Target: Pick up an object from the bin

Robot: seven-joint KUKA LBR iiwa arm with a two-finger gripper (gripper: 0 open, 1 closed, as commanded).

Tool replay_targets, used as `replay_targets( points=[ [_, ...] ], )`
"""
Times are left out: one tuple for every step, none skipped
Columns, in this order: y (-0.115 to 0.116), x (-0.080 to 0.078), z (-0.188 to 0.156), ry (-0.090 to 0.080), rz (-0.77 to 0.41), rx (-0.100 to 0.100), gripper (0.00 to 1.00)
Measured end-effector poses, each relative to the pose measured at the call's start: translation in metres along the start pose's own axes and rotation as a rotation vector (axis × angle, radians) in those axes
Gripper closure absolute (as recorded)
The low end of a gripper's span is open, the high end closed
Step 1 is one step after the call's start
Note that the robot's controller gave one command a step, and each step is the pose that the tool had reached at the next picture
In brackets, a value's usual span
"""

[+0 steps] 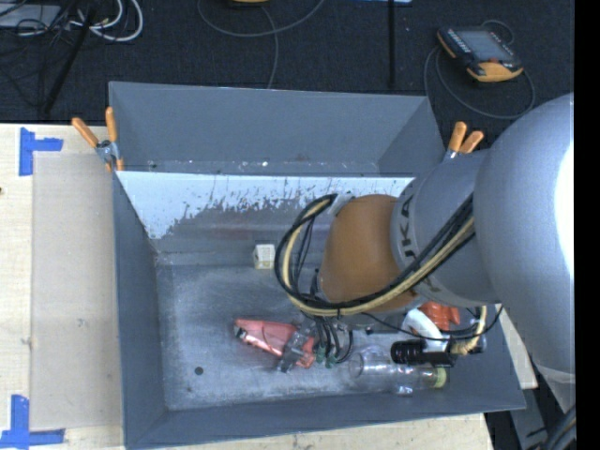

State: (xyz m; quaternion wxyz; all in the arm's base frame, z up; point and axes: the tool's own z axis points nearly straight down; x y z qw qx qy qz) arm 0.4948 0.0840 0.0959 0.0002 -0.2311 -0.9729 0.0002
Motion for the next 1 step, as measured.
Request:
replay_targets(
  points=[
    [-0.0006, 0.0005, -0.0043, 0.001, 0.0, 0.001, 1.0]
  ],
)
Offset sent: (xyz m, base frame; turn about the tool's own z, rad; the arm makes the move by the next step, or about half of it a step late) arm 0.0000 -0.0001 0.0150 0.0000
